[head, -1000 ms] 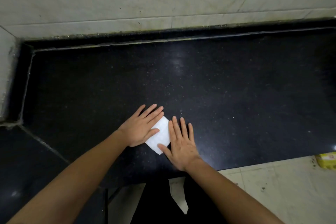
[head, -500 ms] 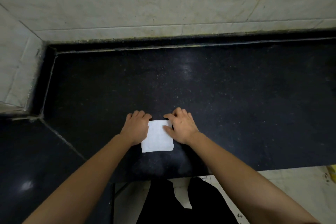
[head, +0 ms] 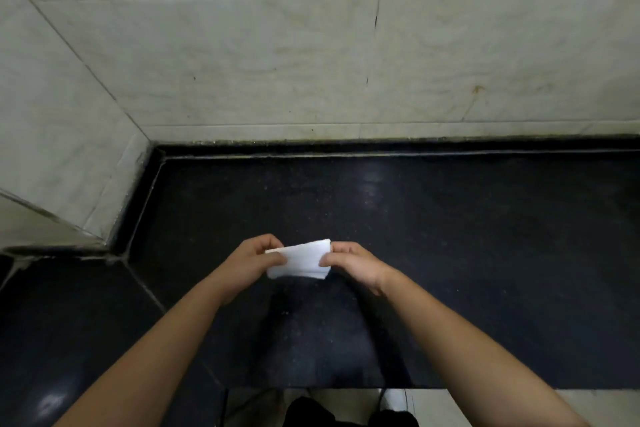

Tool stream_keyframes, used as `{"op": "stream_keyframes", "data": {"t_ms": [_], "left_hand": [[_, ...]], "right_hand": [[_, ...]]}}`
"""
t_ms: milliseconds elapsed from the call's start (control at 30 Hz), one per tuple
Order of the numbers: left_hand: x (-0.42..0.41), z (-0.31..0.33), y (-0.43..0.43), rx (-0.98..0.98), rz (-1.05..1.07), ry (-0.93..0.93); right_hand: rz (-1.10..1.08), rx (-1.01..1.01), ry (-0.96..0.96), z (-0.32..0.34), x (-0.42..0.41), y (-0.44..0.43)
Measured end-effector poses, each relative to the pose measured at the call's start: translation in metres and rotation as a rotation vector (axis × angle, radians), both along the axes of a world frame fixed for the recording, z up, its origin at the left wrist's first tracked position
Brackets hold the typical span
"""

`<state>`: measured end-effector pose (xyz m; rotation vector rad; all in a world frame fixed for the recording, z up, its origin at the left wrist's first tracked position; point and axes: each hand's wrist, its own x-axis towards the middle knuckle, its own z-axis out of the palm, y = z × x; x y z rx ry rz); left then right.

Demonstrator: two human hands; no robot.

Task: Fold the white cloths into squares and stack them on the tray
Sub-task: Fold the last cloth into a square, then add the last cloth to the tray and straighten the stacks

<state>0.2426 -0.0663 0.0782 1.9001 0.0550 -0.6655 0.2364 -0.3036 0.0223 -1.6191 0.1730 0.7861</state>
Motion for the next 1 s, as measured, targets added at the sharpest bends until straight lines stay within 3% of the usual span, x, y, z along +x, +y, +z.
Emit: {"op": "stream_keyframes", "data": {"t_ms": [200,333,500,700,833,1000], "left_hand": [[-0.002,0.006,-0.002,-0.344,0.342,0.229],[-0.016,-0.026,-0.015,-0.454,0.325,0.439],[-0.028,-0.048,-0.052,-0.488,0.298,0.536],[-0.031,-0.035,-0.115,-0.528,0.168,0.475],[-0.045,0.001,-0.173,-0.604,0.065,0.409],[-0.092,0.047,-0.264,-0.560,-0.141,0.214]], "right_hand": [[-0.106,0.115,-0.006,0.036,0.007,0.006],[-0.227,0.047,0.051,0.026,-0.011,-0.002],[-0.404,0.017,0.137,0.010,-0.055,-0.035],[-0.603,0.071,0.120,0.021,-0.108,-0.093],[-0.743,0.113,-0.001,0.052,-0.142,-0.140],[-0.826,0.108,-0.169,0.091,-0.207,-0.221]]}}
